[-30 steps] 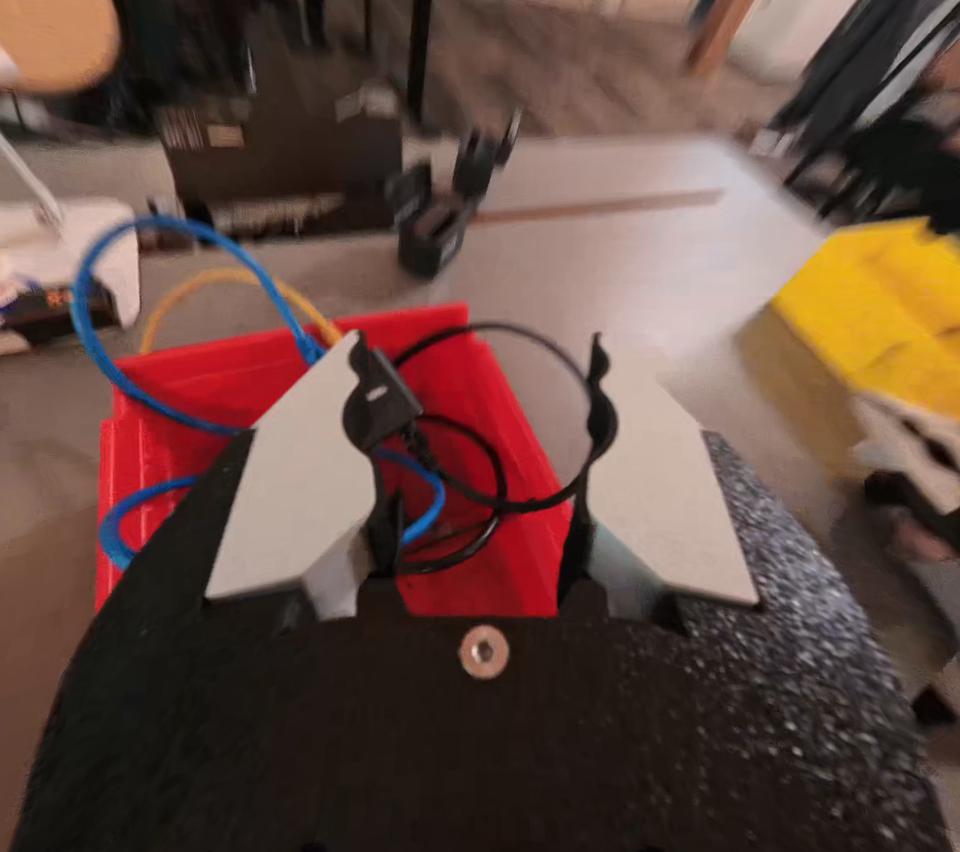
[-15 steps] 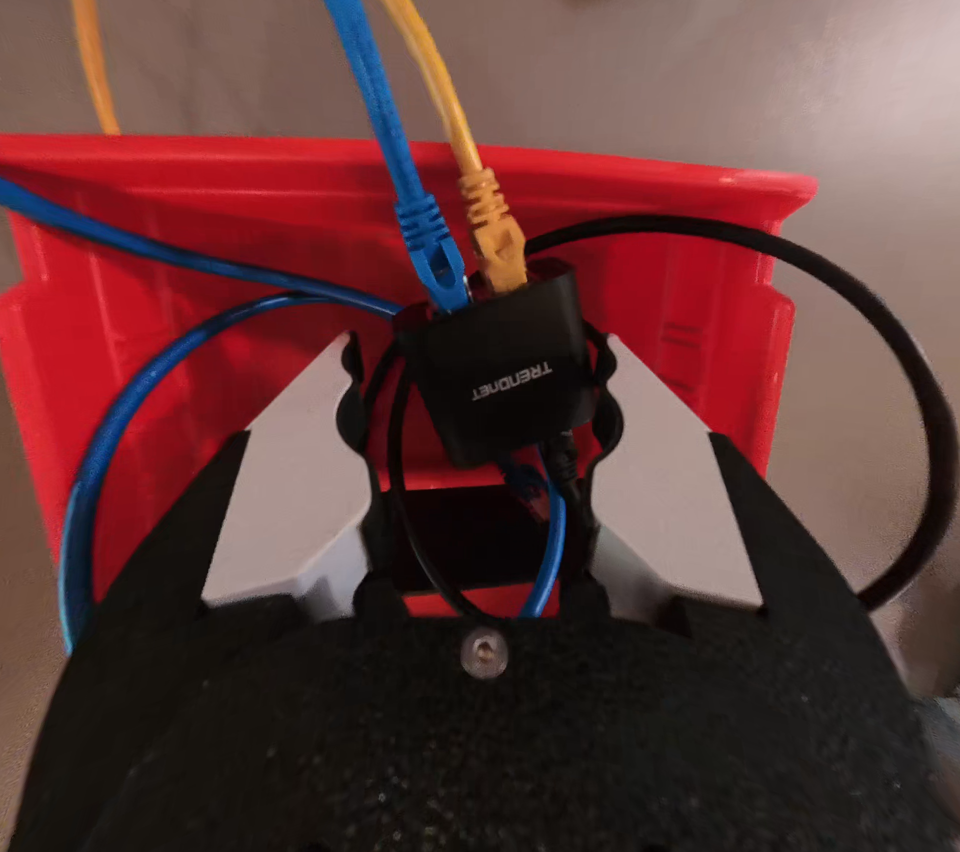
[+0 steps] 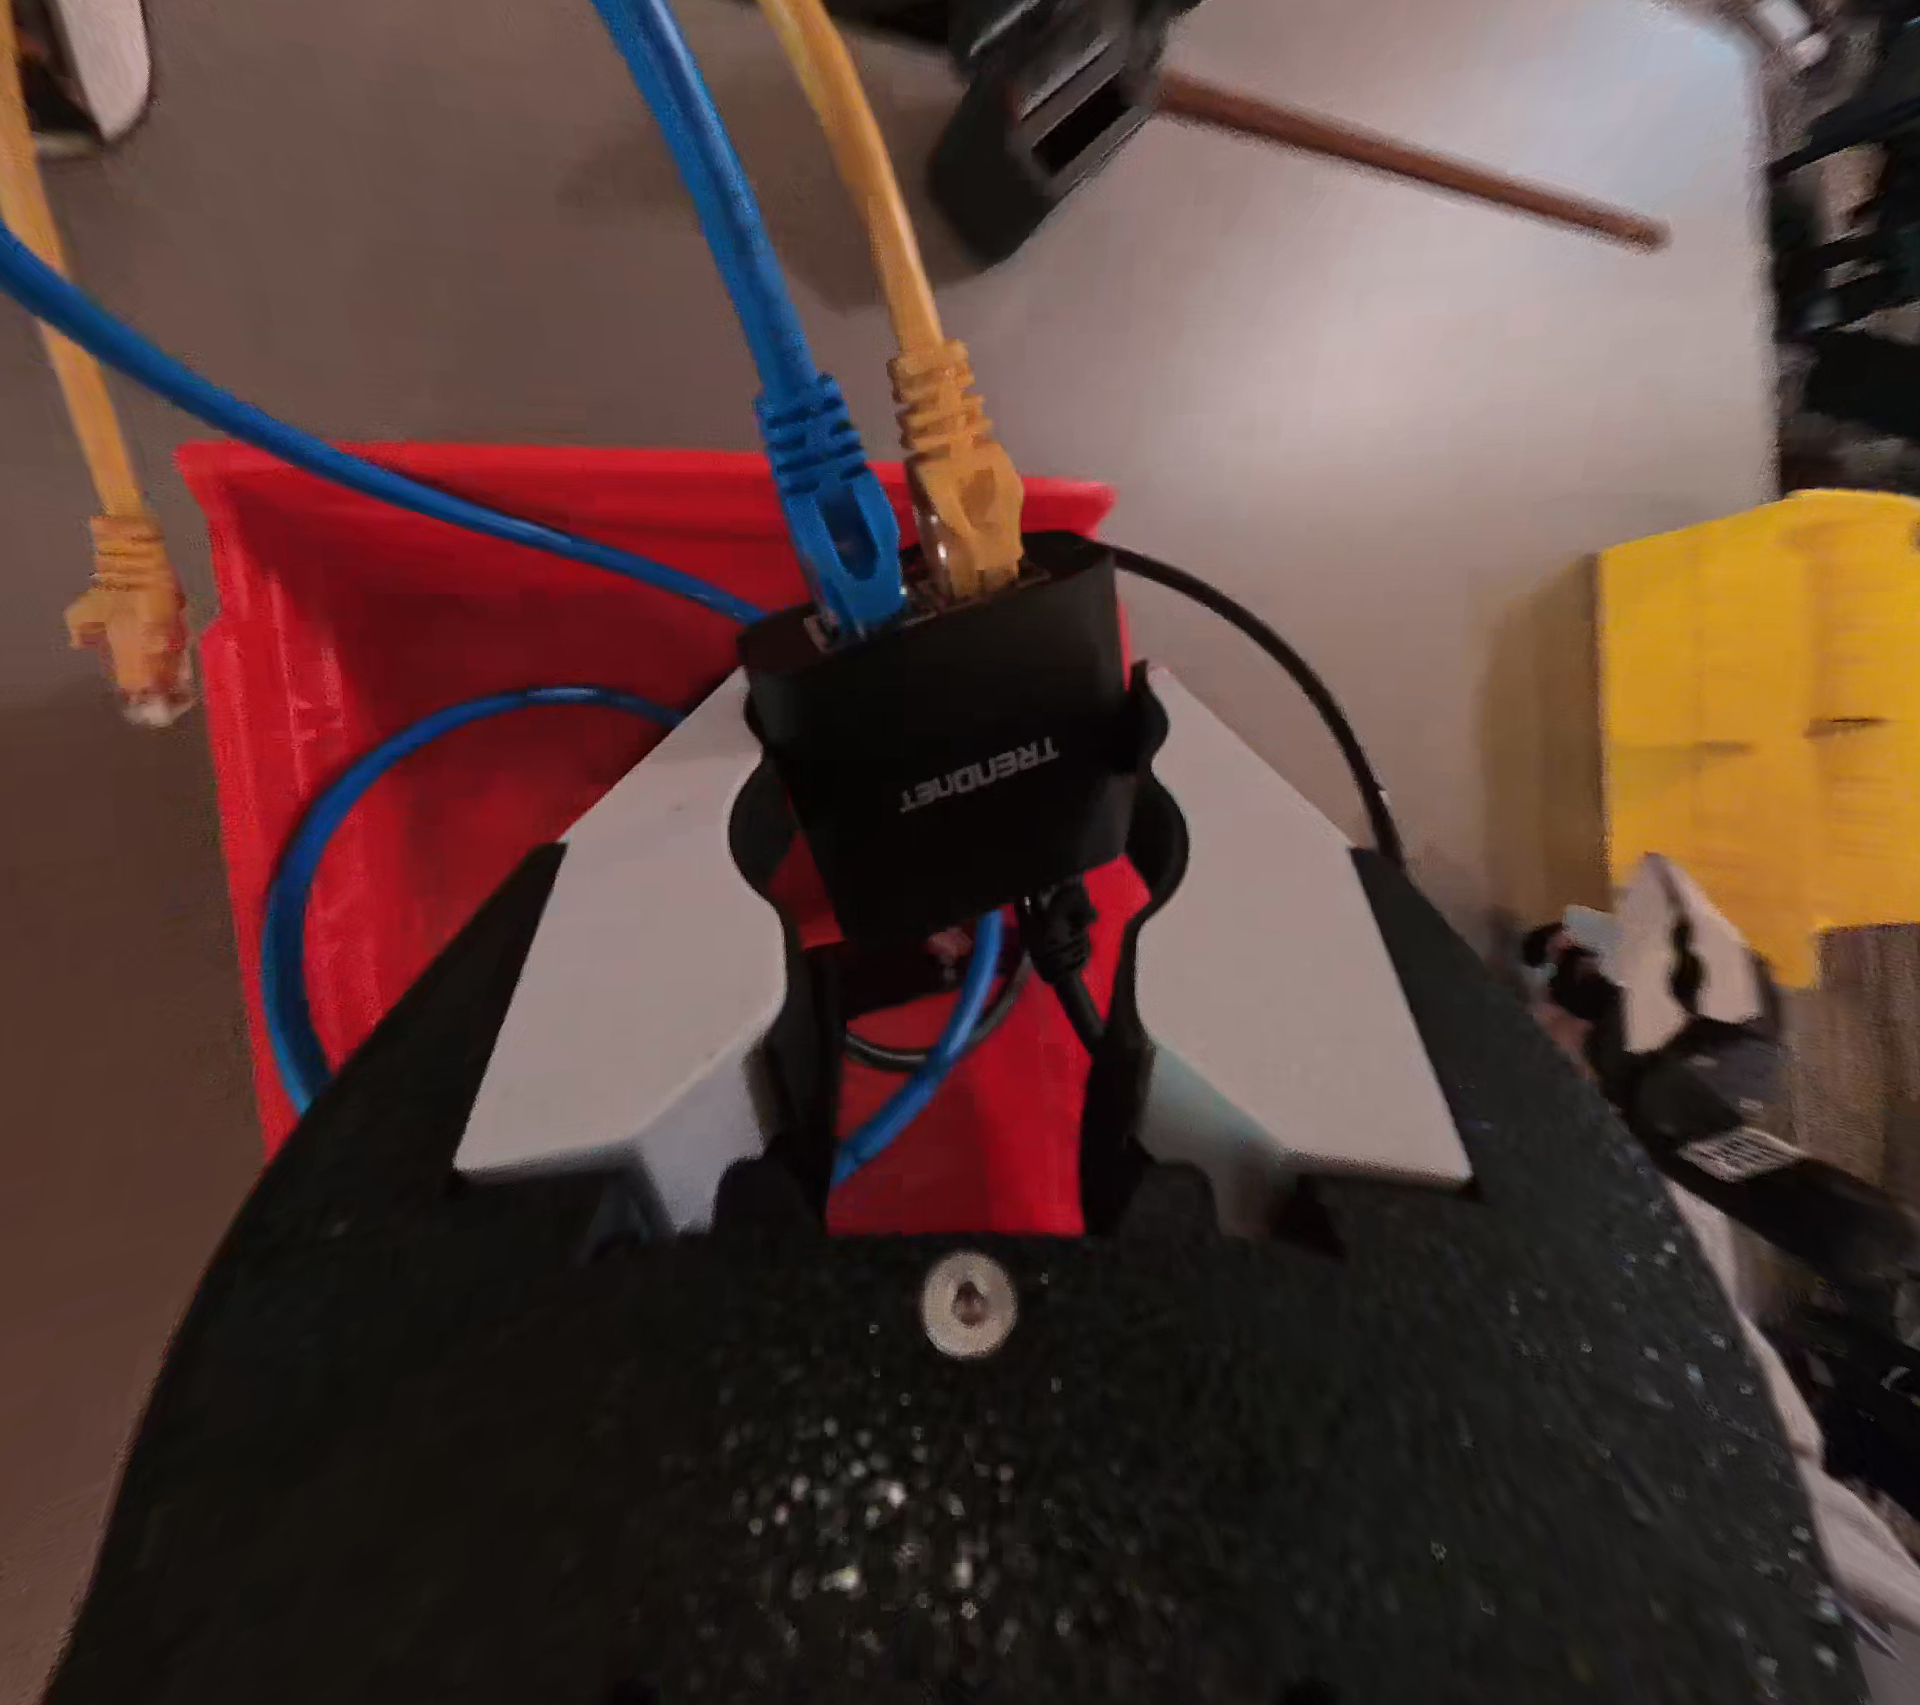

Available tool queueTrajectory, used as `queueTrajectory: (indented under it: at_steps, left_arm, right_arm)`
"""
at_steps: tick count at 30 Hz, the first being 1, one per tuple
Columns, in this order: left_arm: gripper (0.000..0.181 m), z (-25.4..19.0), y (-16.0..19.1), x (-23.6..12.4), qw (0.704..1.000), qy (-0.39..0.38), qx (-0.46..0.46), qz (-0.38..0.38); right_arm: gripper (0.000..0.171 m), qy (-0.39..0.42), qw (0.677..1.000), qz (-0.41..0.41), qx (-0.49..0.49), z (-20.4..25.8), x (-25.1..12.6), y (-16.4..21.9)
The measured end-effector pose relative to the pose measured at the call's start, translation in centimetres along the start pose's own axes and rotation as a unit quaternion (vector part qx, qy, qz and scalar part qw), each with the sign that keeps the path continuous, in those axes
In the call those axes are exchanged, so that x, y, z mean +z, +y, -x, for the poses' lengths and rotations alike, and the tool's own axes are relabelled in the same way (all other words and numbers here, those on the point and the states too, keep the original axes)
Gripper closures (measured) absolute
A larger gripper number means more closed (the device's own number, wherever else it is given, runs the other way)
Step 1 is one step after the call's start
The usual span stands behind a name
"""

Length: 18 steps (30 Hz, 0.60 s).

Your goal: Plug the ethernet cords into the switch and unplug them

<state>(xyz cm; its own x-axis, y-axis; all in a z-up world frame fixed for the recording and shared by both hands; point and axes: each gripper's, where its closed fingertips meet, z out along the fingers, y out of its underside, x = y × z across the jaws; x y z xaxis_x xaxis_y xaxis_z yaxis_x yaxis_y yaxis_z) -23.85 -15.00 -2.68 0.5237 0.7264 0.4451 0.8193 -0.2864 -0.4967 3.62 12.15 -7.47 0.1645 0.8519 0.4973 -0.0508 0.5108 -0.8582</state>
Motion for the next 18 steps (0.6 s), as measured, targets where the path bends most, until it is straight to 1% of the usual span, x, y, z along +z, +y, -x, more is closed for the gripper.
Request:
queueTrajectory:
  at_steps: [4, 8, 11, 15, 18]
  left_arm:
    - [0.118, -5.0, -3.6, -6.5, 0.994, 0.075, 0.022, -0.073]
    - [0.119, -11.5, -6.8, -13.4, 0.977, 0.135, 0.073, -0.149]
    - [0.120, -17.1, -7.9, -17.6, 0.957, 0.193, 0.112, -0.186]
    - [0.120, -24.4, -8.9, -22.2, 0.923, 0.277, 0.143, -0.227]
    - [0.120, -29.2, -8.9, -24.2, 0.901, 0.308, 0.181, -0.247]
  right_arm:
    - [0.171, 0.000, 1.000, 0.002, 0.003, 0.0, 0.1, 0.1]
    - [0.171, 0.002, 1.000, 0.004, 0.002, -0.1, 0.1, 0.2]
    - [0.171, 0.007, 1.000, 0.002, 0.003, -0.3, 0.0, 0.2]
    - [0.171, 0.010, 1.000, 0.000, 0.006, -0.5, 0.0, 0.2]
    - [0.171, 0.016, 1.000, -0.003, 0.007, -0.7, -0.1, 0.1]
